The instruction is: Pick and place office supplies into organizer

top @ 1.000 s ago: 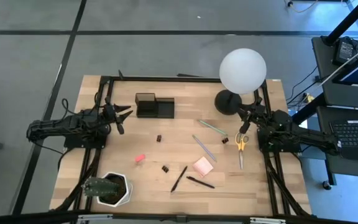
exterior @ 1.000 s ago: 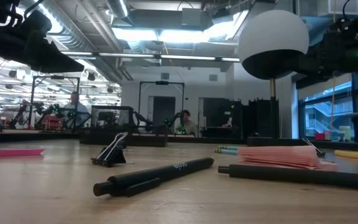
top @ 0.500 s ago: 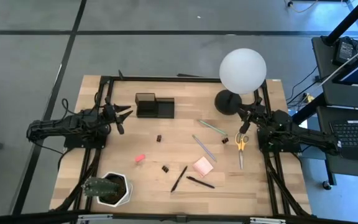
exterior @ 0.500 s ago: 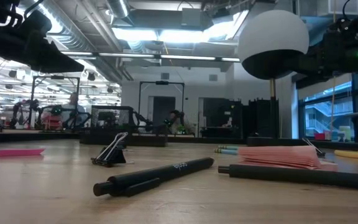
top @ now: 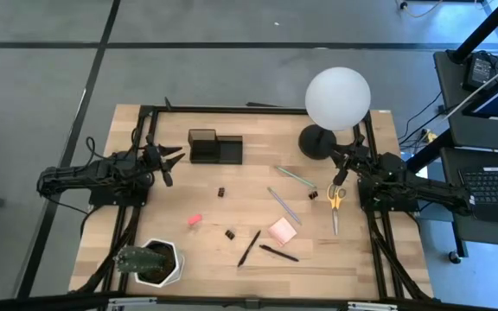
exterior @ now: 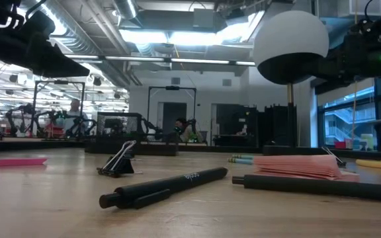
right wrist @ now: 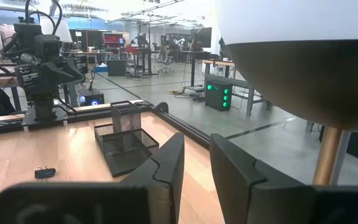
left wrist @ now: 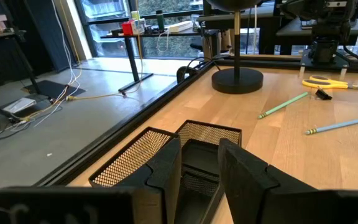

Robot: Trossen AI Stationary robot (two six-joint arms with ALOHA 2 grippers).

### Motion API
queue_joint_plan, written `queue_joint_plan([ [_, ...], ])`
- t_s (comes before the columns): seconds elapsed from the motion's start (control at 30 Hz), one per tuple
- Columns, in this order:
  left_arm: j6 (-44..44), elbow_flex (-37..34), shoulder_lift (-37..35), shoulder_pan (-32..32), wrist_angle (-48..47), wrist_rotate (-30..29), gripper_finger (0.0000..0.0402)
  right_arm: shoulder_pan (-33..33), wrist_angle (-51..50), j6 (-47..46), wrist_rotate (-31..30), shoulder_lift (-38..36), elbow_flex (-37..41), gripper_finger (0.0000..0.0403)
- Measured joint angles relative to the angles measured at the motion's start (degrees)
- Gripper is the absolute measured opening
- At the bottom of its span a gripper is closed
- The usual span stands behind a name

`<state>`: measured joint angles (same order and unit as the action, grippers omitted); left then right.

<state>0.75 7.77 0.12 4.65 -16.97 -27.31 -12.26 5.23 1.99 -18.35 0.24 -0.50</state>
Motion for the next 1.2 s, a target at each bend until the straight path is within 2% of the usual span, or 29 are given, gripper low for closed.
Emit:
queue_joint_plan([
  [0.83,0.00,0.00,0.02,0.02,0.00,0.00,0.0102,0.00,0.02,0.01,0.00,-0.01,0.00,0.0081],
  [1.2,0.00,0.00,0.02,0.01,0.00,0.00,0.0102,-0.01,3.43,0.03,-0.02,0.01,-0.01,0.0081],
])
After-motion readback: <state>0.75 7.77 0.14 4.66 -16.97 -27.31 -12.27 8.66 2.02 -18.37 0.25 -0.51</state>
